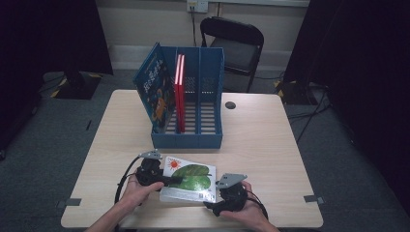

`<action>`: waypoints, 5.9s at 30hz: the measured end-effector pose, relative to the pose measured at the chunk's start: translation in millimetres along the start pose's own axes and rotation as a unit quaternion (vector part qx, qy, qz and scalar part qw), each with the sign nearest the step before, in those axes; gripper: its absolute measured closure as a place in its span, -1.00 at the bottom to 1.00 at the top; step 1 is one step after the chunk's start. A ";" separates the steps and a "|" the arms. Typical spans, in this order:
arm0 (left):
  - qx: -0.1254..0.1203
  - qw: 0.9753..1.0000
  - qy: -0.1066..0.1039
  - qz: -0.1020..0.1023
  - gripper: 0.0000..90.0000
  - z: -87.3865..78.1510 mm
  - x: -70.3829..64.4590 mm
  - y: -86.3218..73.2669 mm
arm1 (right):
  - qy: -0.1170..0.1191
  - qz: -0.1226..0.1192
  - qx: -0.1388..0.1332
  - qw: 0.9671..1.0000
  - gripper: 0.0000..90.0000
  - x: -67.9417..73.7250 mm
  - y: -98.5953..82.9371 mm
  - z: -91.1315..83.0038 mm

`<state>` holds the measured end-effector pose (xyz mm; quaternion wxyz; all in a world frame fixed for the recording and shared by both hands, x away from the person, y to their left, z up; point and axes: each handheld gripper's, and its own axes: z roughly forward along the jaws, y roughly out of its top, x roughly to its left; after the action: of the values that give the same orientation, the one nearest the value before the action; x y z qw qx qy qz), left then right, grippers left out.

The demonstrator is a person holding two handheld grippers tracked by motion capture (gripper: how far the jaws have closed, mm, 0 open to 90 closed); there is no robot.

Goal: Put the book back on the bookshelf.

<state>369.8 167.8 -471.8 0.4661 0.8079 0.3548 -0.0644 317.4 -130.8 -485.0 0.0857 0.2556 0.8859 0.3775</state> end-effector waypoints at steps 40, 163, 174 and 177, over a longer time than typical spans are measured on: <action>-0.028 0.986 0.015 0.164 0.50 -13.0 -38.6 -2.4 | 0.019 0.089 -0.034 0.995 -0.69 -37.8 13.4 4.7; -0.061 0.984 0.137 0.093 -0.05 -12.9 -3.3 1.6 | 0.015 -0.032 -0.095 0.995 0.52 -6.8 56.0 -3.3; -0.060 0.984 0.137 0.092 -0.03 -10.2 -4.2 3.8 | 0.004 -0.026 -0.109 0.994 0.62 -7.8 52.7 0.6; -0.057 0.984 0.140 0.093 -0.03 -10.0 -4.3 4.5 | 0.003 -0.018 -0.119 0.993 0.59 -9.1 51.5 1.3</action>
<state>367.2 172.3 -461.2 0.4609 0.8107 0.3427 0.1137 345.6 -104.6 -449.6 0.1199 0.2261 0.8393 0.4796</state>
